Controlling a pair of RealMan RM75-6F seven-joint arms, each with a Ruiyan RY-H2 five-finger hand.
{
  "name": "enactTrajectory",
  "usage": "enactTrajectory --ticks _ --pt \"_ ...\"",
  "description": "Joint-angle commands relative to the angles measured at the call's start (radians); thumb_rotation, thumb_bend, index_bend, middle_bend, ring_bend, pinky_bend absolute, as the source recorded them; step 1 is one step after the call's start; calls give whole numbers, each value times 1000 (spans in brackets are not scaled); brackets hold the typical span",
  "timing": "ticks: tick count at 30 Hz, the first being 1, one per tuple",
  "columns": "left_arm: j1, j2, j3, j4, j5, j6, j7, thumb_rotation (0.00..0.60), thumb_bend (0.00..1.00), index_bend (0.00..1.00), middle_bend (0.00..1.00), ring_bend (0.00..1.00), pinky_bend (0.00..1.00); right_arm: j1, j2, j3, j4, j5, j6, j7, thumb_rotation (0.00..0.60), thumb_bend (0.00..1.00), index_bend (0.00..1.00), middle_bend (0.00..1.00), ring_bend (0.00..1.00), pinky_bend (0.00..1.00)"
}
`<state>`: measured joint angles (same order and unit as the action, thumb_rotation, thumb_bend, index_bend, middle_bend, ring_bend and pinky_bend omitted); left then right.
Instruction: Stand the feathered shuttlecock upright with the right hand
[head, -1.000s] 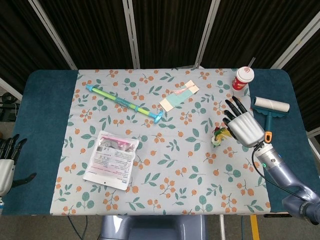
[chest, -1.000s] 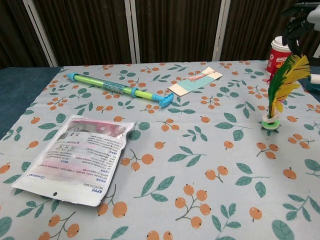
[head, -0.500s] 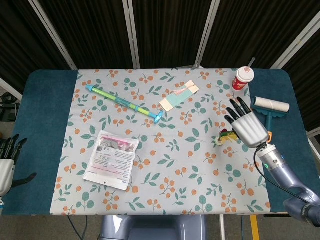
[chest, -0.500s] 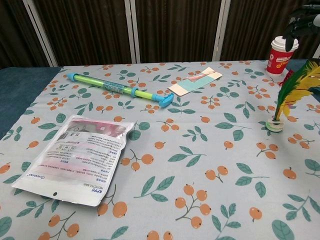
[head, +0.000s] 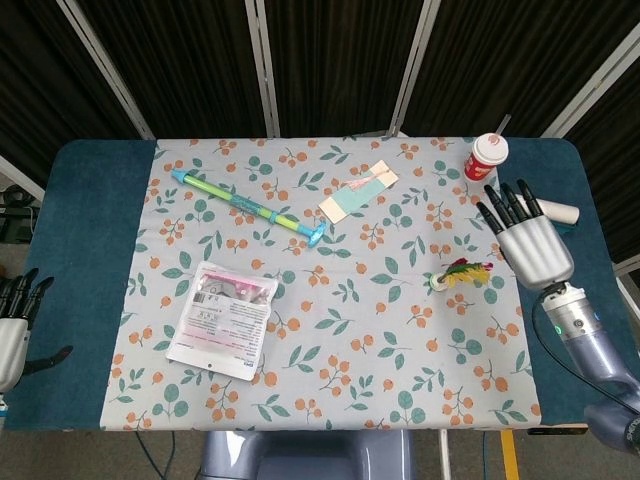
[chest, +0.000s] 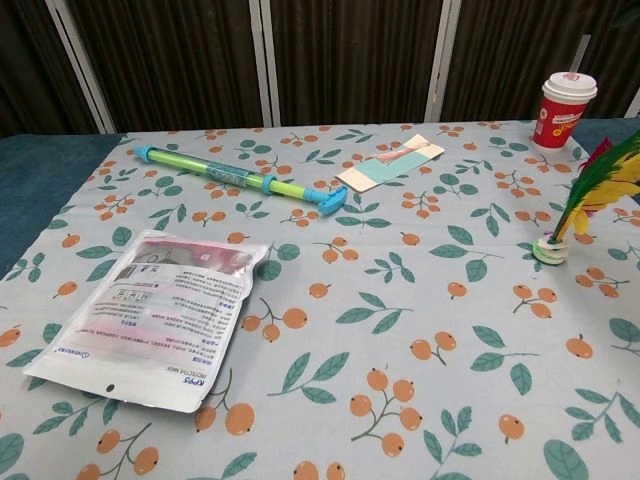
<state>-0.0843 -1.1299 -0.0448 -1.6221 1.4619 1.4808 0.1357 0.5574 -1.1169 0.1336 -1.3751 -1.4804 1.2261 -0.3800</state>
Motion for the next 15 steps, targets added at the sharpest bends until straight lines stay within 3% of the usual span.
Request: enactTrajectory --ticks 1,6,11,15 --pt "0 -1 0 0 0 1 2 552 142 90 0 0 0 -51 31 -3 -49 -10 72 28 600 280 129 2 0 0" --pt "1 -2 0 0 -1 2 4 552 142 90 0 0 0 -131 37 -22 -124 -41 188 133 600 271 127 2 0 0" --pt "2 -2 0 1 0 5 6 554 142 90 0 0 0 -227 9 -68 -221 -12 231 364 600 234 106 0 0 0" --pt "2 -2 -1 2 0 5 5 554 143 90 0 0 0 -266 -45 -99 -133 -46 263 403 600 205 87 0 0 0"
